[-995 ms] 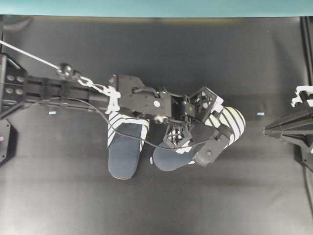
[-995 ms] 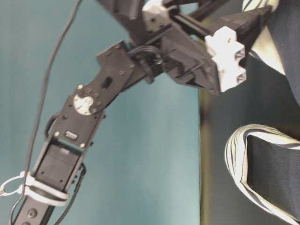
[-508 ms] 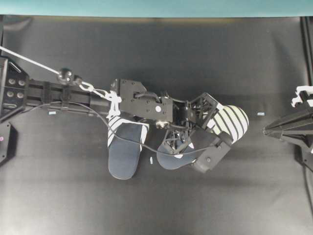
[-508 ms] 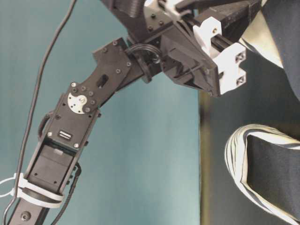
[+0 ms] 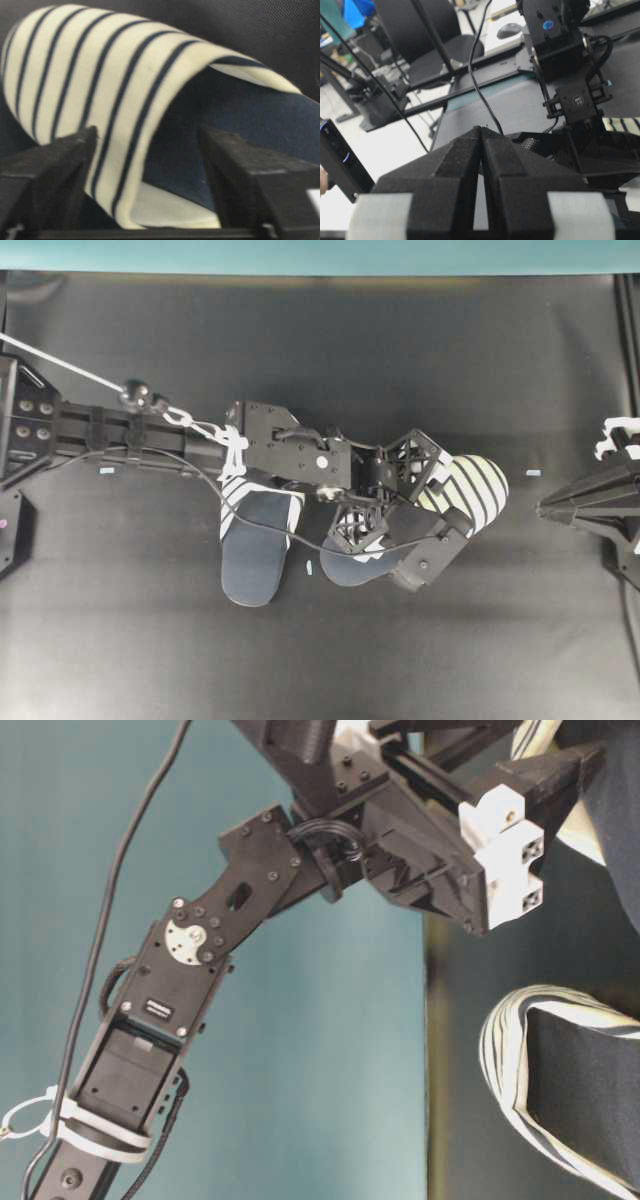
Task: Arrange the slippers with the left arm.
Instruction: 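Grasp the right slipper with the left gripper and rotate it toes-down, then slide the right slipper leftward beside the left slipper with the left gripper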
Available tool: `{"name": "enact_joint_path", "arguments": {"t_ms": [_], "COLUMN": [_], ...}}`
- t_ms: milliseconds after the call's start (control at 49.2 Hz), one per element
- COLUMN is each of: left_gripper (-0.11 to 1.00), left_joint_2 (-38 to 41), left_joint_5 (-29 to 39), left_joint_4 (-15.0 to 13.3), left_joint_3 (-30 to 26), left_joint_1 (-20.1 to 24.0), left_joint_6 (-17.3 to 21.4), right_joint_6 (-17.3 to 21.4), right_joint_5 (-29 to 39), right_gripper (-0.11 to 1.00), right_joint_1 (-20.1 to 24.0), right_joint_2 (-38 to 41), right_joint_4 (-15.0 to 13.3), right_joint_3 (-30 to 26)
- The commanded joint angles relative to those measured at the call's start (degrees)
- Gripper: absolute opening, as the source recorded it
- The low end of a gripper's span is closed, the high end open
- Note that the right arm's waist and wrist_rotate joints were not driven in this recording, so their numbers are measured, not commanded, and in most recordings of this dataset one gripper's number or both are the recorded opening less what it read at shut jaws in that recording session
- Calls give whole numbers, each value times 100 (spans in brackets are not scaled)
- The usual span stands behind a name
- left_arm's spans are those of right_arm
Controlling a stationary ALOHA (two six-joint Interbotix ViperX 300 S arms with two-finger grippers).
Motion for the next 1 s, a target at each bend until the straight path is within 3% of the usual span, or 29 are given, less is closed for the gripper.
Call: {"name": "enact_joint_path", "arguments": {"t_ms": [0, 244, 305, 487, 609, 812, 975], "left_gripper": [71, 10, 1, 1, 1, 1, 1], "left_joint_2": [-18, 88, 62, -237, -475, -554, -589], "left_joint_5": [-105, -70, -44, 70, 501, 1872, 2540], "left_joint_4": [9, 9, 0, 9, 0, 9, 18], "left_joint_3": [-141, -272, -281, -299, -404, -694, -571], "left_joint_1": [18, 149, 149, 158, 229, 378, 571], "left_joint_6": [-18, -141, -185, -483, -1327, -3085, -3920], "right_joint_6": [0, -9, -9, -9, 0, -9, 0], "right_joint_5": [-26, -35, -35, -26, -26, -35, -26], "right_gripper": [0, 0, 0, 0, 0, 0, 0], "right_joint_1": [0, 0, 0, 0, 0, 0, 0], "right_joint_2": [18, 9, -9, -18, -26, -26, -26], "right_joint_4": [9, 9, 9, 9, 9, 9, 9], "right_joint_3": [-26, -26, -26, -9, 0, 35, 35]}}
